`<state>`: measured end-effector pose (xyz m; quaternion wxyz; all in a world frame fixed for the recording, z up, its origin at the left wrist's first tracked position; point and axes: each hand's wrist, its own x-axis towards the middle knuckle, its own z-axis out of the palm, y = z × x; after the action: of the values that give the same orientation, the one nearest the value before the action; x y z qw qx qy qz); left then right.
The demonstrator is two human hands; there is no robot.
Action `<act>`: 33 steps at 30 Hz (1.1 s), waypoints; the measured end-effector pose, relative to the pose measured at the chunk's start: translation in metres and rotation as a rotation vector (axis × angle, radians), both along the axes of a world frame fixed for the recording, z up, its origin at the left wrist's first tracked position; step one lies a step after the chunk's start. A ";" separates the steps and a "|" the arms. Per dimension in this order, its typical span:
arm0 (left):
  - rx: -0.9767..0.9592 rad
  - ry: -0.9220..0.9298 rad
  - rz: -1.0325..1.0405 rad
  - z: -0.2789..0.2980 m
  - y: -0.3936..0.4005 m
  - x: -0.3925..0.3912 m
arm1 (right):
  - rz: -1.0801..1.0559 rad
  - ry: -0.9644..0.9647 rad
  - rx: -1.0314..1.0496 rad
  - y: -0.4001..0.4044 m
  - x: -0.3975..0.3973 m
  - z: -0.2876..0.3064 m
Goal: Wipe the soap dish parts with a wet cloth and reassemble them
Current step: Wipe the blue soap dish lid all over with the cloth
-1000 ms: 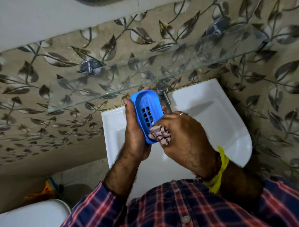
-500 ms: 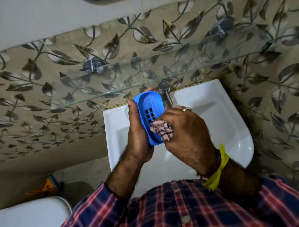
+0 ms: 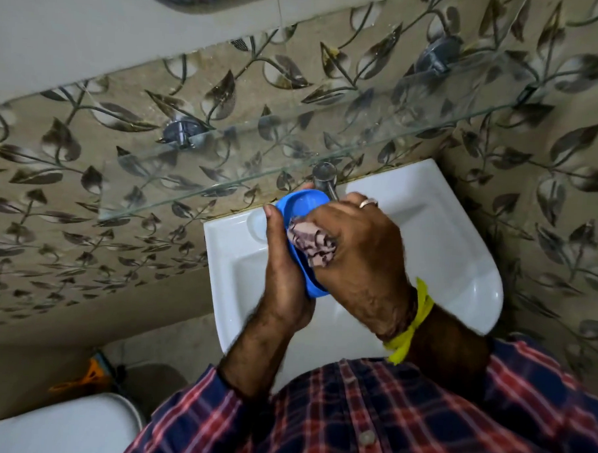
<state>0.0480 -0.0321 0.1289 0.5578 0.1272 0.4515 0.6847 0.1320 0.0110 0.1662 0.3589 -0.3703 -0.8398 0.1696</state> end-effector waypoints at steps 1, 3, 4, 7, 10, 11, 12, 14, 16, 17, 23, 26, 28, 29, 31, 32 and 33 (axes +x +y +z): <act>0.009 0.005 -0.009 0.001 0.000 -0.001 | -0.005 -0.028 0.019 -0.003 0.003 0.000; -0.025 0.052 -0.035 0.000 -0.004 0.002 | -0.085 -0.034 0.040 0.002 0.005 0.001; -0.041 0.067 -0.040 -0.002 -0.005 0.006 | -0.134 -0.016 0.051 0.007 0.003 0.002; -0.038 0.053 -0.007 -0.002 -0.005 0.006 | -0.107 0.027 0.078 0.006 -0.005 0.003; -0.005 0.025 -0.003 0.000 -0.005 0.004 | -0.034 0.001 0.070 -0.002 0.002 -0.002; -0.006 0.035 -0.014 0.000 -0.007 0.004 | -0.068 -0.008 0.056 0.000 0.004 -0.002; -0.022 0.050 -0.012 -0.001 -0.008 0.006 | -0.121 0.002 0.042 0.005 0.003 -0.002; -0.020 0.072 -0.015 -0.004 -0.008 0.008 | -0.172 0.020 0.031 0.009 -0.004 0.003; 0.000 0.057 -0.004 -0.004 -0.008 0.007 | -0.068 0.018 0.002 0.006 -0.009 0.004; 0.011 0.046 -0.008 -0.005 -0.009 0.006 | -0.006 0.011 -0.014 0.005 -0.007 0.004; -0.046 0.089 -0.019 -0.001 -0.010 0.006 | -0.086 0.004 0.027 0.009 -0.005 0.000; -0.013 0.079 -0.038 -0.004 -0.012 0.002 | 0.081 0.066 0.031 0.004 -0.006 -0.002; -0.037 0.097 -0.050 -0.004 -0.015 0.004 | 0.045 0.031 0.018 0.007 0.001 -0.006; -0.058 0.114 -0.050 -0.005 -0.015 0.005 | -0.024 0.021 -0.005 0.009 0.003 -0.008; -0.060 0.136 -0.057 -0.005 -0.013 0.006 | -0.104 0.048 -0.050 0.011 0.002 -0.008; -0.062 0.134 -0.049 -0.005 -0.012 0.006 | -0.069 0.066 -0.058 0.009 0.000 -0.007; -0.056 0.127 -0.044 -0.005 -0.013 0.005 | -0.003 0.070 -0.059 0.006 -0.001 -0.005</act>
<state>0.0530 -0.0449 0.1241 0.5461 0.1646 0.5021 0.6500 0.1308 0.0174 0.1610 0.3772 -0.3760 -0.8208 0.2064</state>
